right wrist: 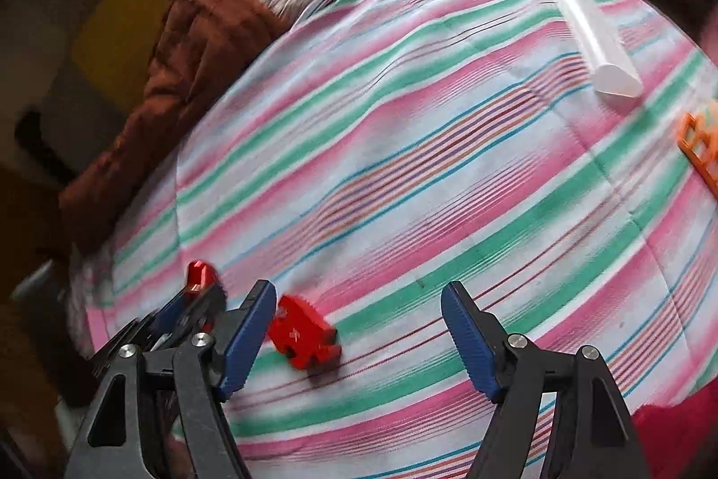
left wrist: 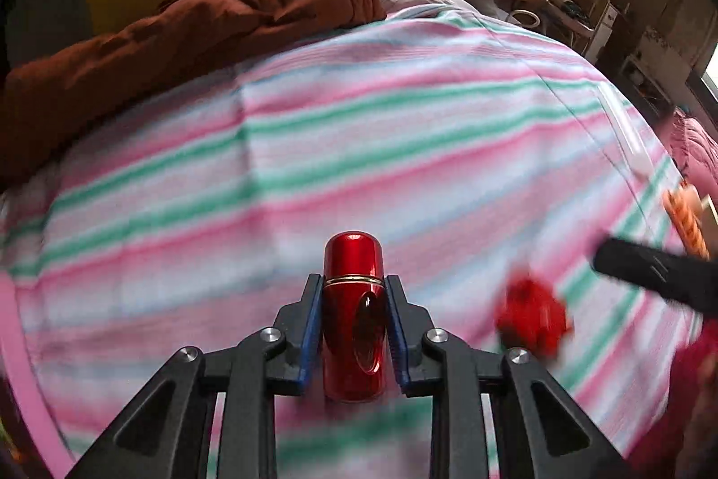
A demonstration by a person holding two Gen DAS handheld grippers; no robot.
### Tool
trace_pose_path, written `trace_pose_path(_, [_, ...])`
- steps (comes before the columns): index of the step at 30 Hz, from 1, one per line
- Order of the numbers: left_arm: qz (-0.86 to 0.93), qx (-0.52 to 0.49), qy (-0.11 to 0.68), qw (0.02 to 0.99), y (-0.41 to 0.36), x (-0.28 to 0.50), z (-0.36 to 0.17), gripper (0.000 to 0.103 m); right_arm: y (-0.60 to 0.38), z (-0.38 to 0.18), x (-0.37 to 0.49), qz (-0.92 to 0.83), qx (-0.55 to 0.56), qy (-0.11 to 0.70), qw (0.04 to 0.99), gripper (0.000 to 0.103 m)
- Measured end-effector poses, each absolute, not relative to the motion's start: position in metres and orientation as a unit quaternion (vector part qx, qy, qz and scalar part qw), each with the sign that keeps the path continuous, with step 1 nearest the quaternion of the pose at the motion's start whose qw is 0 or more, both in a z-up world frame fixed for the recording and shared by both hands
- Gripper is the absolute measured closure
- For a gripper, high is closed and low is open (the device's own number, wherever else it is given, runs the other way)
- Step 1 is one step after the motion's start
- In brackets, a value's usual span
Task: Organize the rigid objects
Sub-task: 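Grasp the red puzzle piece with the right gripper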
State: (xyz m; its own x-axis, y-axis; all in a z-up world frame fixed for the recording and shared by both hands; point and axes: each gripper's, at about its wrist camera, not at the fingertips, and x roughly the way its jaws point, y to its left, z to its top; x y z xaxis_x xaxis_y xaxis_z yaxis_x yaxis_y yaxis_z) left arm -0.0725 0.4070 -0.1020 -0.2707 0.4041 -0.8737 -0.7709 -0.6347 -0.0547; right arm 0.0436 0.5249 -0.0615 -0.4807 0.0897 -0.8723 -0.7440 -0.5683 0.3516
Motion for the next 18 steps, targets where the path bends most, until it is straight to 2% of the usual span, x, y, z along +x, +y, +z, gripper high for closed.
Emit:
trace_pose_path(7, [0.774,-0.483,0.153,0.379,0.344,-0.040,-0.097,0.077,0.493,-0.074,0.010,0.791,-0.494,0.268,0.242,0.026])
trace_pose_path(14, [0.779,-0.473,0.149,0.384,0.313,-0.009,-0.095,0.077,0.477,-0.088,-0.006,0.797,-0.524,0.179,0.241,0.026])
trace_pose_path(15, [0.779,-0.471,0.151,0.385,0.310,-0.007,-0.095,0.077,0.474,-0.089,-0.008,0.797,-0.529,0.163,0.242,0.029])
trace_pose_path(16, [0.780,-0.468,0.153,0.386,0.307,-0.004,-0.095,0.077,0.468,-0.089,-0.009,0.802,-0.530,0.145,0.237,0.041])
trace_pose_path(17, [0.780,-0.467,0.153,0.386,0.306,-0.002,-0.095,0.077,0.465,-0.087,-0.009,0.806,-0.529,0.141,0.226,0.062])
trace_pose_path(18, [0.780,-0.466,0.153,0.387,0.305,0.000,-0.095,0.077,0.461,-0.085,-0.009,0.811,-0.527,0.135,0.214,0.063])
